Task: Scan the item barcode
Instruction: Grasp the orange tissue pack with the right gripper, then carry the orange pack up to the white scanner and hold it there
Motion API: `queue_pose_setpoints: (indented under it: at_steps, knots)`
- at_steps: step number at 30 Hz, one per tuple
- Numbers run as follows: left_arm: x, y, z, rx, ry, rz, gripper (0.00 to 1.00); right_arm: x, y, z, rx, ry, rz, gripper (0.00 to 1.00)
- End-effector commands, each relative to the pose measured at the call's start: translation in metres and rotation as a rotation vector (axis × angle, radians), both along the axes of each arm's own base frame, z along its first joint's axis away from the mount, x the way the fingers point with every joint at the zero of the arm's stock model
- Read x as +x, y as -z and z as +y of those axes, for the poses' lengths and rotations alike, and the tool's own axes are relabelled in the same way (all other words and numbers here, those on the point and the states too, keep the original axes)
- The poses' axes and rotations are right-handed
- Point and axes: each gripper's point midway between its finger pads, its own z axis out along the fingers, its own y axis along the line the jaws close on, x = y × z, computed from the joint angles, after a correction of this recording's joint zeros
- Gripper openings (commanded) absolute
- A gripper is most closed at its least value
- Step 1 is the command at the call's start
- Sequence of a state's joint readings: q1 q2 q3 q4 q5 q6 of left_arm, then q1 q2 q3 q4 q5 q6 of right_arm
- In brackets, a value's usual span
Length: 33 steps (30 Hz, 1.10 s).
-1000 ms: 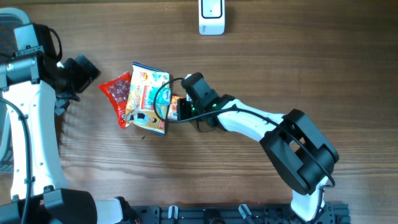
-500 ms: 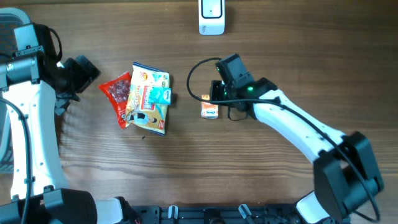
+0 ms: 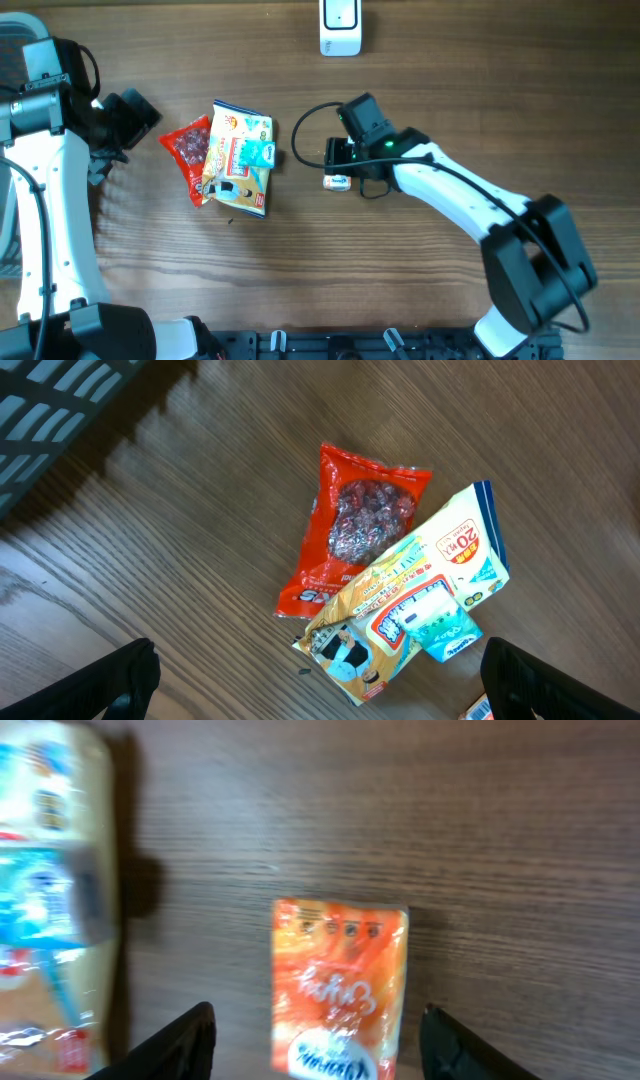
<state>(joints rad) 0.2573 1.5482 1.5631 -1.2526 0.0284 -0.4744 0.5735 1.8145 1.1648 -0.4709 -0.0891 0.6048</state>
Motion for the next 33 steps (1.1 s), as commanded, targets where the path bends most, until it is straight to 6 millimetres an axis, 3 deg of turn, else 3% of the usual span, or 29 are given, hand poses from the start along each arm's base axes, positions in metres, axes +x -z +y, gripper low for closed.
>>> queue_pose_setpoints:
  at_steps: [1, 11, 15, 21, 22, 24, 25, 29, 33]
  knots:
    - [0.0, 0.001, 0.0, -0.011, -0.009, -0.001, 1.0, -0.004, 0.031, -0.01, -0.03, 0.062, 0.082, 0.68]
    - [0.0, 0.001, 0.0, -0.011, -0.009, -0.001, 1.0, -0.012, 0.041, -0.016, 0.007, 0.189, 0.164, 0.72]
    - [0.0, 0.001, 0.0, -0.011, -0.009, -0.001, 1.0, -0.02, 0.044, -0.007, 0.068, 0.155, 0.202, 0.72]
    - [0.0, 0.001, 0.0, -0.011, -0.009, -0.001, 1.0, -0.015, 0.05, -0.004, 0.132, 0.141, 0.209, 0.49]
    - [0.0, 0.001, 0.0, -0.011, -0.009, -0.001, 1.0, -0.014, 0.052, -0.005, 0.141, 0.144, 0.217, 0.42]
    - [0.0, 0.001, 0.0, -0.011, -0.009, -0.001, 1.0, -0.014, 0.058, -0.007, 0.154, 0.15, 0.242, 0.16]
    - [0.0, 0.001, 0.0, -0.011, -0.009, -0.001, 1.0, -0.014, 0.058, -0.007, 0.16, 0.149, 0.248, 0.08]
    - [0.0, 0.001, 0.0, -0.011, -0.009, -0.001, 1.0, -0.016, 0.053, -0.01, 0.159, 0.145, 0.25, 0.04]
    - [0.0, 0.001, 0.0, -0.011, -0.009, -0.001, 1.0, -0.013, 0.014, 0.002, 0.287, 0.012, 0.21, 0.04]
